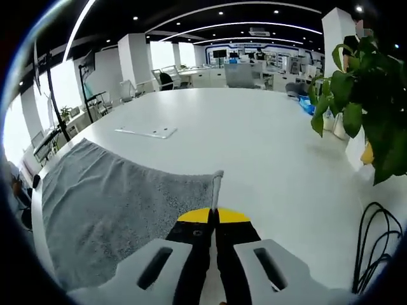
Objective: Fold the towel on the table until its edges align and the towel forms a compact rectangular stack.
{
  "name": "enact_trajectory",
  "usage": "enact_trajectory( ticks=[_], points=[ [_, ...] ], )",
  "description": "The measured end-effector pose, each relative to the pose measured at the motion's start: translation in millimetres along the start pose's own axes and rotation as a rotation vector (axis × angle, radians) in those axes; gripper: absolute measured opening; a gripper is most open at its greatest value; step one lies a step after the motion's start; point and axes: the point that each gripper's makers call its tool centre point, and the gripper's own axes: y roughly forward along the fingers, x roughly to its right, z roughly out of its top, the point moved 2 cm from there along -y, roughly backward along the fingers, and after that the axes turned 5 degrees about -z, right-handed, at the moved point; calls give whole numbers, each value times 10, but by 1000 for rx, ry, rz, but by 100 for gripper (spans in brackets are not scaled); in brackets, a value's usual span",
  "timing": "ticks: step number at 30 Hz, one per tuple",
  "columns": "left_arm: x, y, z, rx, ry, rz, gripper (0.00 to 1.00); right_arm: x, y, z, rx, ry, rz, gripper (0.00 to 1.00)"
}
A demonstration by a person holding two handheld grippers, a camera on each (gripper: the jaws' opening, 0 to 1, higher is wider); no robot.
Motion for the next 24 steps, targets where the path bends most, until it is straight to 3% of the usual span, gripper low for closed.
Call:
enact_trajectory(
  ticks=[6, 24],
  points=[
    [24, -117, 234, 64, 10, -20, 8, -12, -69, 79, 16, 2, -6, 0],
    [18, -516, 460, 114, 12, -4, 8, -172, -236, 389, 71, 35, 19, 0]
  ],
)
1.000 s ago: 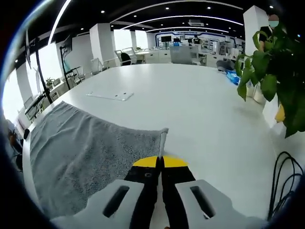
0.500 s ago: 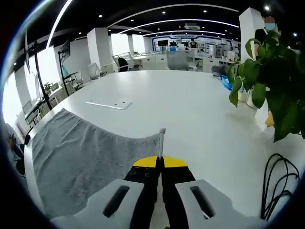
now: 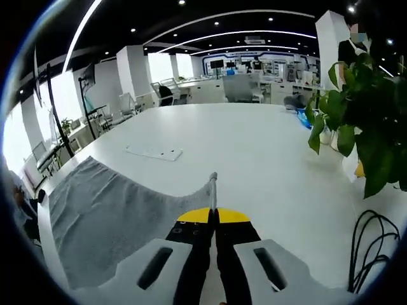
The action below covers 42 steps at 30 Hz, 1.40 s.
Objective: Fold the towel on the table until its edges align and the towel forms a compact rectangular stack.
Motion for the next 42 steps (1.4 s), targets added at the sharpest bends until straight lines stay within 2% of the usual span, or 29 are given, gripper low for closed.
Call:
enact_trajectory(
  ticks=[3, 8, 19, 23, 25, 27, 32, 38, 42],
  points=[
    [-10, -125, 80, 16, 10, 9, 8, -26, -19, 76, 11, 5, 4, 0],
    [-14, -358, 261, 70, -23, 40, 8, -203, -65, 236, 30, 4, 22, 0],
    [-94, -824, 402, 148, -31, 111, 8, -466, -162, 606, 91, 5, 36, 0],
    [-118, -1001, 426, 167, -39, 142, 8, -593, -170, 695, 99, 3, 50, 0],
    [-125, -1060, 431, 174, -43, 150, 8, -740, -228, 762, 106, -1, 54, 0],
    [-140, -1201, 447, 196, -58, 178, 8, -726, -231, 792, 113, -4, 56, 0],
    [-172, -1472, 459, 232, -78, 234, 8, -870, -263, 947, 137, -14, 64, 0],
    [-147, -1822, 486, 257, -81, 292, 8, -1166, -271, 1143, 169, -20, 84, 0],
    [-145, -2101, 429, 270, -92, 352, 8, -1397, -256, 1270, 197, -12, 106, 0]
  ],
)
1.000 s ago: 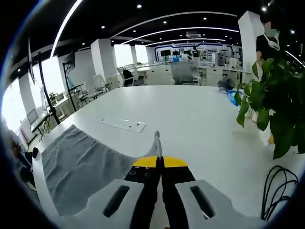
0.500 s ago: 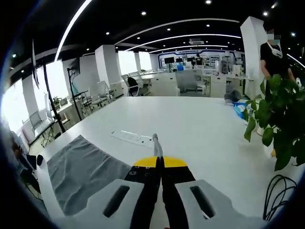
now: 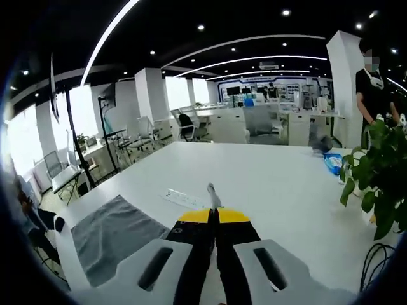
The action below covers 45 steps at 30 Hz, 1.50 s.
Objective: Fold the towel on the table until its edges align and the towel forms a compact rectangular stack.
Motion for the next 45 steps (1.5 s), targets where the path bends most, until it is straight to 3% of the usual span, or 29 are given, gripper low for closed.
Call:
enact_trajectory(
  ticks=[9, 21, 35, 45],
  points=[
    [-143, -448, 50, 66, -76, 81, 8, -457, 132, 218, 22, -18, 49, 0],
    [-336, -970, 168, 128, -85, 185, 8, -1006, 366, 504, 51, -40, 104, 0],
    [-589, -1599, 190, 162, -73, 295, 8, -1705, 545, 673, 70, -56, 166, 0],
    [-693, -1915, 178, 175, -66, 353, 8, -2011, 643, 754, 80, -64, 195, 0]
  ],
)
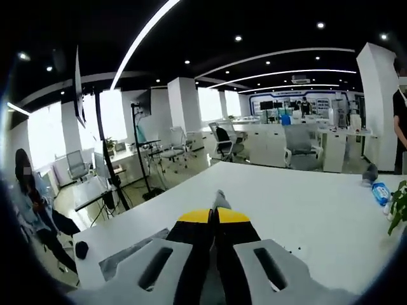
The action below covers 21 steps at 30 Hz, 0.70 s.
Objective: Fold the towel on the table until its edges align and the towel forms a compact rectangular stack.
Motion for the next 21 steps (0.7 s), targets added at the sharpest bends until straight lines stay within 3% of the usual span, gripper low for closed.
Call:
enact_trajectory(
  ticks=[8, 21],
  points=[
    [-160, -196, 15, 12, -4, 46, 8, -203, 165, 38, 0, -12, 25, 0],
    [-384, -429, -122, 1, -34, 126, 8, -426, 315, -117, -33, -17, 50, 0]
  ],
)
